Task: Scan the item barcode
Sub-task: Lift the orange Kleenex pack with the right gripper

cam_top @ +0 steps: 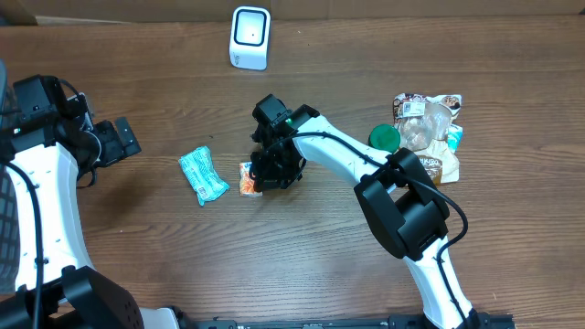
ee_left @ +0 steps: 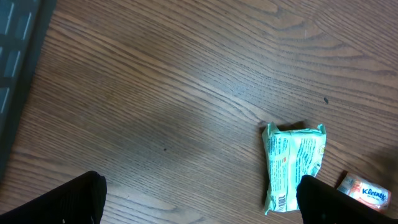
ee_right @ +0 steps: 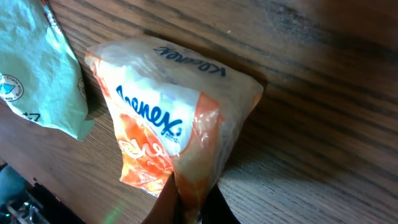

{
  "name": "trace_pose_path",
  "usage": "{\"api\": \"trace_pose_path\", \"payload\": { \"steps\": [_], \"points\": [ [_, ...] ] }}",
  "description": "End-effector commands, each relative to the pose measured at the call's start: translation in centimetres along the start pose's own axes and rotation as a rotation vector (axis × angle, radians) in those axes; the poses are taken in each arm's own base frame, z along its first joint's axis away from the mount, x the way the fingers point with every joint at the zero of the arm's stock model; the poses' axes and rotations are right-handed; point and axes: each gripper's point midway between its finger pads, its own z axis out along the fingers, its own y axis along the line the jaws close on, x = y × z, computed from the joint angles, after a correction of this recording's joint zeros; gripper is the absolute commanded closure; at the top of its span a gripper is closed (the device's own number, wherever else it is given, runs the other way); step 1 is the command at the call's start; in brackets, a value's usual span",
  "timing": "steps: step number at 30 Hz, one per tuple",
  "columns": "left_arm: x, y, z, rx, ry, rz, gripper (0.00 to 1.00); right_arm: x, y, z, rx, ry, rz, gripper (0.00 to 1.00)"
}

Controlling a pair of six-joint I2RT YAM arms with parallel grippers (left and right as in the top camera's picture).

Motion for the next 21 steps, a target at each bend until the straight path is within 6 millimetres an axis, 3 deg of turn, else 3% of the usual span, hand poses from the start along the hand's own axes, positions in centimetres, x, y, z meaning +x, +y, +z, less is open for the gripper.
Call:
{"api": "trace_pose_path", "payload": {
  "steps": [1, 6, 10, 11, 14, 16, 21],
  "points": [
    [-0.5, 0.1, -0.3, -0.003, -0.015, 0.023, 0.0, -0.3, -0.8, -0.4, 0.027, -0.026, 0.02, 0.96],
    [-0.5, 0.1, -0.3, -0.003, -0.015, 0.024, 0.0, -0.6, 3.7, -6.5, -0.233, -0.067, -0.19, 0.96],
    [-0.5, 0.1, -0.3, -0.003, -0.015, 0.023, 0.0, 0.5, 7.7, -14.9, -0.544, -0.15, -0.417, 0.96],
    [-0.5, 0.1, -0.3, -0.003, -0.015, 0.023, 0.0, 1.2, 8.7, -18.4, -0.672, -0.186, -0.501, 0.96],
    [-0.5, 0.1, -0.3, -0.003, -0.015, 0.023, 0.0, 2.1, 9.1, -23.1, -0.829, -0.239, -0.573, 0.96],
    [-0.5, 0.1, -0.3, -0.003, -0.015, 0.023, 0.0, 2.2, 8.2, -25.4, -0.907, -0.254, -0.551, 0.96],
    [-0.5, 0.1, -0.3, -0.003, -0.015, 0.024, 0.0, 2.8, 7.1, -27.8, -1.021, -0.269, -0.538, 0.96]
  ]
}}
